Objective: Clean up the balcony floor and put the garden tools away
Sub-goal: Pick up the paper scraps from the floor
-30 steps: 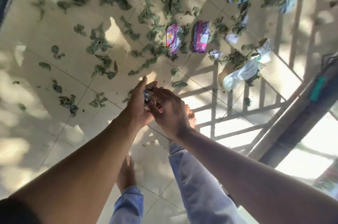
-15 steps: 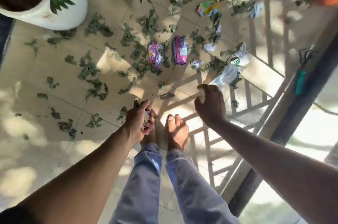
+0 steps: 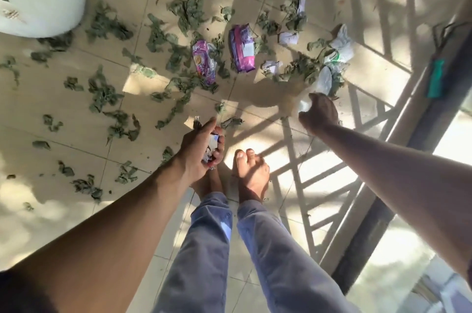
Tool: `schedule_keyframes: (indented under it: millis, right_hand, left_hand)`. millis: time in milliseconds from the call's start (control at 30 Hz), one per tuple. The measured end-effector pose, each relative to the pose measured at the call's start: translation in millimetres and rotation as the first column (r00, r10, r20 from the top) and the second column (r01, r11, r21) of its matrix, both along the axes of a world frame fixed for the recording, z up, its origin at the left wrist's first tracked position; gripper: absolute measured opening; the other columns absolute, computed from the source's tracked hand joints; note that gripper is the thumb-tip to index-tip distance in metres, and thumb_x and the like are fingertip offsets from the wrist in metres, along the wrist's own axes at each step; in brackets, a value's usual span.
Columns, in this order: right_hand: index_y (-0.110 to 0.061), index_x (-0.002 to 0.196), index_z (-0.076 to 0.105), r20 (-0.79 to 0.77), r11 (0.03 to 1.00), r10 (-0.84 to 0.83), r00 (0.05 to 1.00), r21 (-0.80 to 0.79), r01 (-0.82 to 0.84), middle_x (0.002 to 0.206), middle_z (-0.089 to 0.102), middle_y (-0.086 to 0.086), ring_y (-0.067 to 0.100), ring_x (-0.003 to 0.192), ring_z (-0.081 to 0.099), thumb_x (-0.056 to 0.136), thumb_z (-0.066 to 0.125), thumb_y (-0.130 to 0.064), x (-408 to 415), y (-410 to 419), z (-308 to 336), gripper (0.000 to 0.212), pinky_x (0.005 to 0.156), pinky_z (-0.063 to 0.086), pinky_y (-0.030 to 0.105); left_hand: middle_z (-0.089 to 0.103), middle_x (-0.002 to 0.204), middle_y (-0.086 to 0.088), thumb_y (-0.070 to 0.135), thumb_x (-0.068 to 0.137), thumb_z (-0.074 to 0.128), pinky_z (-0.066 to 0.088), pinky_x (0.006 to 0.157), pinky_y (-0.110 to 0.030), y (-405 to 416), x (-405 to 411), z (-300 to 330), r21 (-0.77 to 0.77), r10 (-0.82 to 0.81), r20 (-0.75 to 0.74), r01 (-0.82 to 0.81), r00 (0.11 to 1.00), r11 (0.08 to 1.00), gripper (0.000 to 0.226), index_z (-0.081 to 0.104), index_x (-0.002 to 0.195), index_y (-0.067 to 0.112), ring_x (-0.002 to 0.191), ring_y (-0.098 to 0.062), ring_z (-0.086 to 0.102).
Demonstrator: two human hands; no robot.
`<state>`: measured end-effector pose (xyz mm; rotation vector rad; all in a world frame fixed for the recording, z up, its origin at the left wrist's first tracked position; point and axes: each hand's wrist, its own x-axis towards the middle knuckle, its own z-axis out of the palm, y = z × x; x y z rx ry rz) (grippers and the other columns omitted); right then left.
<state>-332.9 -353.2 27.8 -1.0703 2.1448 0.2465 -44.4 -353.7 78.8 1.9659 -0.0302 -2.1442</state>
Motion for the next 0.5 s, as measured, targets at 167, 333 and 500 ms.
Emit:
schedule_keyframes:
  millis: [167,333,500]
  right_hand:
    - [-0.017,0.121,0.073,0.152,0.95,-0.203,0.967,-0.207,0.232,0.122,0.074,-0.002,0.013,0.109,0.07,0.088,0.074,-0.016,39.8,10.4,52.1,0.033,0.097,0.047,0.025]
    - [-0.015,0.098,0.079,0.417,0.841,-0.295,0.86,-0.314,0.441,0.091,0.074,-0.012,-0.006,0.079,0.069,0.085,0.074,-0.003,101.0,9.9,103.4,0.019,0.076,0.055,0.013]
    - [-0.017,0.109,0.075,0.49,0.896,-0.179,0.853,-0.277,0.347,0.111,0.074,-0.006,0.0,0.092,0.068,0.088,0.074,-0.015,163.4,7.6,111.3,0.021,0.084,0.056,0.021]
  left_hand:
    - [0.063,0.077,-0.006,0.048,0.095,0.068,0.031,0.05,-0.023,-2.2,-9.9,8.7,0.033,0.042,-0.001,-0.042,0.999,0.999,0.033,0.066,0.085,0.017,0.059,-0.017,0.05]
    - [0.066,0.081,-0.004,0.043,0.099,0.064,0.053,0.056,-0.027,-11.2,-15.2,21.0,0.022,0.103,-0.033,-0.103,0.994,0.994,0.029,0.067,0.086,0.017,0.072,-0.019,0.061]
    - [0.075,0.085,-0.007,0.05,0.1,0.058,0.054,0.079,-0.036,-25.7,-3.3,21.3,0.009,0.209,-0.018,-0.209,0.978,0.978,0.036,0.072,0.098,0.016,0.087,-0.026,0.069]
